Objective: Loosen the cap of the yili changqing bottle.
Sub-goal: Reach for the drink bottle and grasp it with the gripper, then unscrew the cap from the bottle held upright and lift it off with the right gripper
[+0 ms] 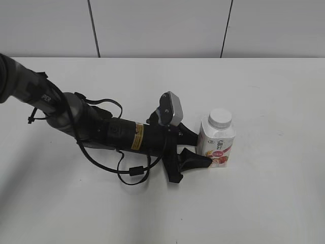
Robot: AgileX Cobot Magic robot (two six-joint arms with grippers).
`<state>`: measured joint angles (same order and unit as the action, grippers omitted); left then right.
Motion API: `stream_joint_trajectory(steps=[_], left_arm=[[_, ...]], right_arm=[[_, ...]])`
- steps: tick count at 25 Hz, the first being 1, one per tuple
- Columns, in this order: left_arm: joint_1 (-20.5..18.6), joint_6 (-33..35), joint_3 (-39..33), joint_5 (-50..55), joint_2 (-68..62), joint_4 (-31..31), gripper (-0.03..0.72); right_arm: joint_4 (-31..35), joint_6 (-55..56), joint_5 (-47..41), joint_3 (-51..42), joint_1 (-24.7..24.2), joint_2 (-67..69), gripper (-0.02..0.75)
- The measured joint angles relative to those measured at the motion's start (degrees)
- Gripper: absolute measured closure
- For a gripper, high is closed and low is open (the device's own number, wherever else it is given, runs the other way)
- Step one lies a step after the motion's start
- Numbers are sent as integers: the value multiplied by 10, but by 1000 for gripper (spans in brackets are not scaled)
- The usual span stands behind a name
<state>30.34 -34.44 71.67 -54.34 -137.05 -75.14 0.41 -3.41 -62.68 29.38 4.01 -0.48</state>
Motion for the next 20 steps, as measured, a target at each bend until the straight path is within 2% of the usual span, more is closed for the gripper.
stream_joint_trajectory(steps=[20], left_arm=[[0,0,0,0,0,0,295]], right_arm=[[0,0,0,0,0,0,360]])
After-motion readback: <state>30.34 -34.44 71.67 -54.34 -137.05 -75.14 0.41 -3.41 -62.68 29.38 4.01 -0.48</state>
